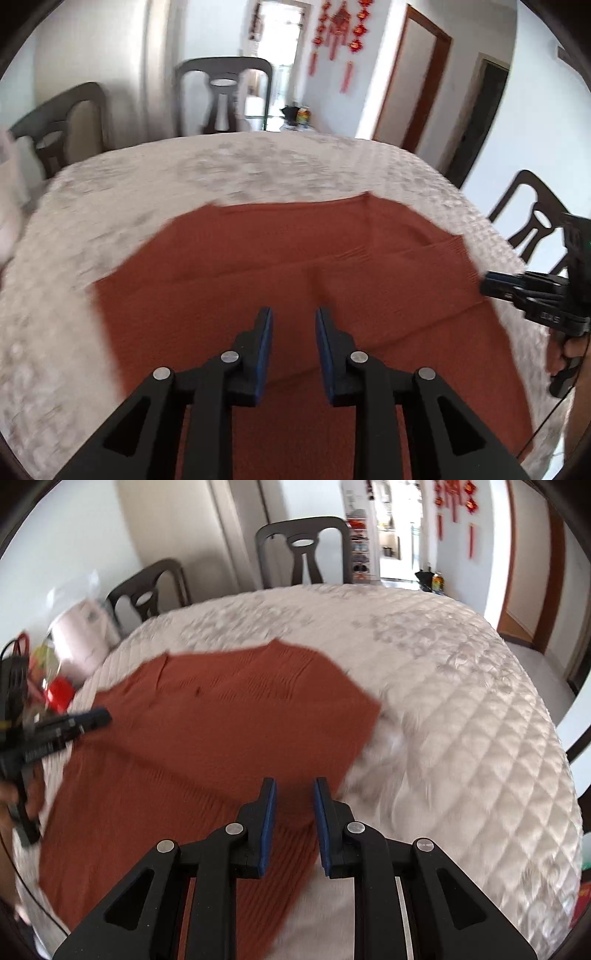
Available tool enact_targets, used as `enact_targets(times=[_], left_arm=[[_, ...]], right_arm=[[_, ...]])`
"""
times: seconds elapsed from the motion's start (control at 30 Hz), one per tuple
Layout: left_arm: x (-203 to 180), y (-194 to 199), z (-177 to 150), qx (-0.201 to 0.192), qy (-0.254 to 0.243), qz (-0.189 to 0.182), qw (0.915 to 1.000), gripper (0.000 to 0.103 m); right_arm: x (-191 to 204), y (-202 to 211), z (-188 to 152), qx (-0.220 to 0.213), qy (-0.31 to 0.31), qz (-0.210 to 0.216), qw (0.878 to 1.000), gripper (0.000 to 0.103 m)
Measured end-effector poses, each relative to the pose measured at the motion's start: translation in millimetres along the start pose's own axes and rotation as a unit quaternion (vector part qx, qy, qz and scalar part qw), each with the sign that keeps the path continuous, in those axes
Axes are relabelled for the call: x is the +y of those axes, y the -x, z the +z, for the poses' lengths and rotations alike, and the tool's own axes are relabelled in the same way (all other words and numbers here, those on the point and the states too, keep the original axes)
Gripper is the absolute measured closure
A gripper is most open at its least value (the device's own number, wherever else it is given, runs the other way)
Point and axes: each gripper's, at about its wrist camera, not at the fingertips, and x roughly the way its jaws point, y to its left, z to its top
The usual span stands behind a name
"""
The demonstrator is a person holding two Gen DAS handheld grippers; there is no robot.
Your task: Fold small clothes
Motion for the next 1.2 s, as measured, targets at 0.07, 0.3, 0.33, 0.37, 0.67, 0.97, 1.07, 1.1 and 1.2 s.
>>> enact_targets(times=[0.07,0.3,0.33,0.37,0.67,0.97,1.07,1.1,1.2], left_arm=[[18,6,-9,0.002,0.009,0.031,0.9995,0.077],[49,23,-27,-0.008,0.05,0.038,0.998,0.077],[49,24,-28,-0.013,0.048,0.042,0.9979,0.077],[50,23,-30,-0.013,0.046,0.046,0.9978,0.076],[48,34,-38,-0.011,0.045,0.046,0.9979,0.074],[39,68,-59,-0.031,0.043,0.052,0.9972,0.065],[36,76,-69,-0.034,0.045,0.051,0.9971,0.064],[34,79,-74,-0.034,0.047,0.05,0.9971,0.063],[30,87,-88,-0.033,0.054,0.039,0.9972,0.063]], right_arm=[[-2,-2,-3,-0.001,0.007,-0.005,1.0,0.083],[3,7,0,-0.011,-0.004,0.006,1.0,0.083],[4,5,-1,-0.005,-0.002,0.004,1.0,0.083],[5,1,-3,0.002,0.001,0.001,1.0,0.083],[3,20,-10,-0.004,-0.016,0.018,1.0,0.081],[15,52,-24,-0.016,-0.014,0.054,0.998,0.057],[19,57,-35,-0.013,-0.016,0.061,0.998,0.057],[19,58,-40,-0.01,-0.02,0.065,0.998,0.057],[20,60,-57,-0.004,-0.035,0.078,0.996,0.057]])
